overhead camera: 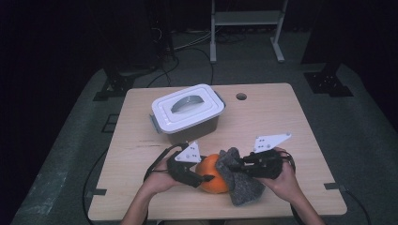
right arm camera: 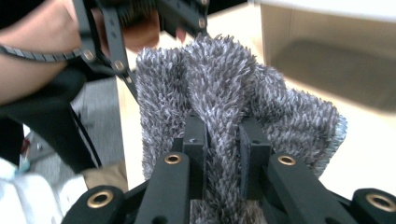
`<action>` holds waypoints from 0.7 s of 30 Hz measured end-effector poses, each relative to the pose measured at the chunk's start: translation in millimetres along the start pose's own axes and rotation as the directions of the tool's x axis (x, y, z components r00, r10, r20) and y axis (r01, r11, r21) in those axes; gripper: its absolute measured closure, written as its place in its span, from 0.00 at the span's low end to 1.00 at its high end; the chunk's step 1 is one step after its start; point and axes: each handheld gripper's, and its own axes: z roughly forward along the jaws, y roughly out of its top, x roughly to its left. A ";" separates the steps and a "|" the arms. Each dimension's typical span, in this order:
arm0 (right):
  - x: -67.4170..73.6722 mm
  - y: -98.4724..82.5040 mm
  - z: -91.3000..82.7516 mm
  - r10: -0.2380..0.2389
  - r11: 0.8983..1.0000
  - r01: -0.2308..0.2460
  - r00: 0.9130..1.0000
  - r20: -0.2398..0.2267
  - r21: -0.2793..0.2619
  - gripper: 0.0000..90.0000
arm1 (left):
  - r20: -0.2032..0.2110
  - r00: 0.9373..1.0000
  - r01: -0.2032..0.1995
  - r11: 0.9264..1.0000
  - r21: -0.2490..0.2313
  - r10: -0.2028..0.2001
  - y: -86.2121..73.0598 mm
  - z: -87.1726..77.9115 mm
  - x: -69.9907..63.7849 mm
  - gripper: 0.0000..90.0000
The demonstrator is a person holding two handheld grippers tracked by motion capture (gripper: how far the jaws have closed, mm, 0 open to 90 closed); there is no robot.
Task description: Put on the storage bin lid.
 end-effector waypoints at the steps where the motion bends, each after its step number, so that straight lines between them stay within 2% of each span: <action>1: -1.6 -3.7 2.8 0.007 1.000 -0.007 1.000 -0.004 0.014 0.85 | 0.006 1.000 0.001 1.000 0.000 -0.001 -0.7 2.0 0.2 0.39; 3: -5.9 -9.1 2.4 0.030 0.999 -0.029 0.999 -0.022 0.013 0.85 | 0.012 1.000 0.010 1.000 -0.012 -0.010 -0.5 3.8 0.4 0.34; 7: -8.3 -14.0 -0.3 0.046 0.999 -0.046 0.998 -0.034 0.018 0.85 | 0.029 0.999 0.029 0.998 -0.054 -0.028 -2.1 1.9 3.7 0.21; 10: -8.9 -16.1 -0.2 0.050 0.998 -0.049 0.998 -0.048 0.026 0.85 | 0.036 0.998 0.059 0.997 -0.052 -0.057 -7.3 3.6 8.8 0.11; 12: -9.2 -16.4 -0.4 0.049 0.998 -0.048 0.998 -0.049 0.027 0.85 | 0.067 0.995 0.075 0.996 -0.047 -0.071 -12.2 6.6 12.0 0.09; 14: -9.9 -17.1 -0.6 0.050 0.998 -0.049 0.997 -0.052 0.027 0.85 | 0.106 0.990 0.098 0.994 -0.045 -0.092 -17.3 10.1 15.4 0.08; 15: -10.6 -17.8 -0.8 0.053 0.998 -0.051 0.997 -0.055 0.028 0.85 | 0.126 0.988 0.097 0.994 -0.048 -0.091 -20.5 11.4 17.1 0.08; 16: -11.7 -18.9 -1.1 0.059 0.998 -0.058 0.996 -0.061 0.027 0.85 | 0.133 0.987 0.101 0.993 -0.056 -0.093 -22.4 11.6 17.7 0.09; 18: -14.2 -21.1 -1.6 0.072 0.997 -0.070 0.995 -0.072 0.024 0.85 | 0.144 0.985 0.107 0.991 -0.082 -0.094 -25.2 9.2 19.0 0.20; 20: -16.3 -22.2 -2.8 0.078 0.997 -0.077 0.994 -0.072 0.025 0.85 | 0.122 0.989 0.093 0.991 -0.092 -0.082 -24.5 4.7 18.6 0.34; 21: -17.1 -22.5 -3.5 0.080 0.997 -0.078 0.995 -0.066 0.030 0.85 | 0.113 0.991 0.088 0.992 -0.093 -0.077 -23.5 2.8 18.1 0.38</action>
